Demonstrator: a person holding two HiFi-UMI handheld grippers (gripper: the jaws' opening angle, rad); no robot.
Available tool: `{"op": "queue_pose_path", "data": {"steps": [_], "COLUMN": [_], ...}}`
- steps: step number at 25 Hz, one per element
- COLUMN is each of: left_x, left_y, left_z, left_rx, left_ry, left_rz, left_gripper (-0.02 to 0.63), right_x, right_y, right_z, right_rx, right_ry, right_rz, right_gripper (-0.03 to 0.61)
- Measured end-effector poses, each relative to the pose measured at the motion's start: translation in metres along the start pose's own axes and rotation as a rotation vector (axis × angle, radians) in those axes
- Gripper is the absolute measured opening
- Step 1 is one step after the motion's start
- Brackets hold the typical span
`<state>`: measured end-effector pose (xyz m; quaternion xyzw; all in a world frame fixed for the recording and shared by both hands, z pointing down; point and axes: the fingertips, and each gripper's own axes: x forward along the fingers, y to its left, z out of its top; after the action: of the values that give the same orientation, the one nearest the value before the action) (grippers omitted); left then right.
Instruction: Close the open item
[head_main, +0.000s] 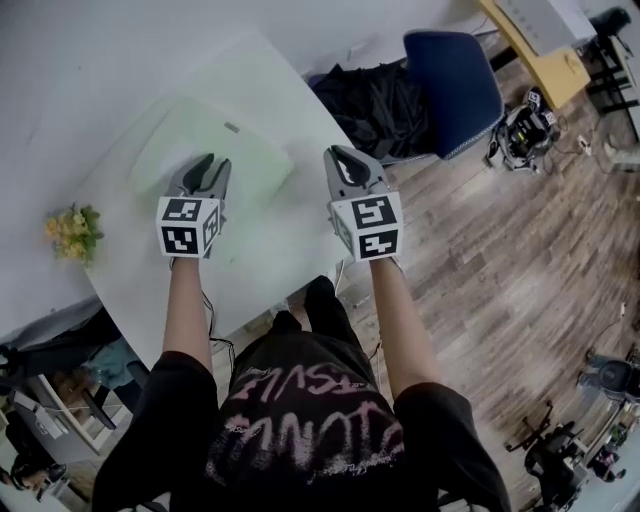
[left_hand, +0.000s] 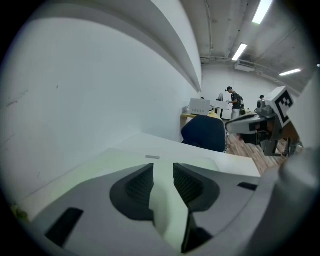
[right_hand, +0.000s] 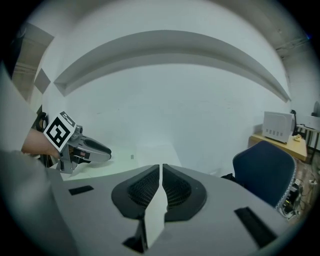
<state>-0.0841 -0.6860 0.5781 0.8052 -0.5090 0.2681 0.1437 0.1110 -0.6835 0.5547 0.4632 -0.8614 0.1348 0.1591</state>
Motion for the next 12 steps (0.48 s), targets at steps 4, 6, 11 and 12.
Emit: {"op": "queue_pose_path", "data": {"steps": [4, 6, 11, 12], "left_x": [-0.021, -0.034, -0.067, -0.075], "left_y": [-0.001, 0.001, 0.004, 0.004], "left_z": [0.003, 0.005, 0.011, 0.011], "left_rx": [-0.027, -0.035, -0.044, -0.044], "left_ry": [-0.038, -0.059, -0.111, -0.118], "left_rz": [0.014, 0.028, 0.066, 0.072], "left_gripper": [0.124, 0.124, 0.118, 0.118], "right_x": [-0.009, -0.015, -0.028, -0.031], "right_y": [0.006, 0.012, 0.034, 0.039], "right_z": [0.011, 0.017, 0.033, 0.037], "right_rx": [-0.008, -0.011, -0.04, -0.045], "right_ry": [-0.024, -0.036, -0.068, -0.074], "right_rz": [-0.003, -0.001, 0.018, 0.02], "right_gripper": [0.028, 0.028, 0.028, 0.028]}}
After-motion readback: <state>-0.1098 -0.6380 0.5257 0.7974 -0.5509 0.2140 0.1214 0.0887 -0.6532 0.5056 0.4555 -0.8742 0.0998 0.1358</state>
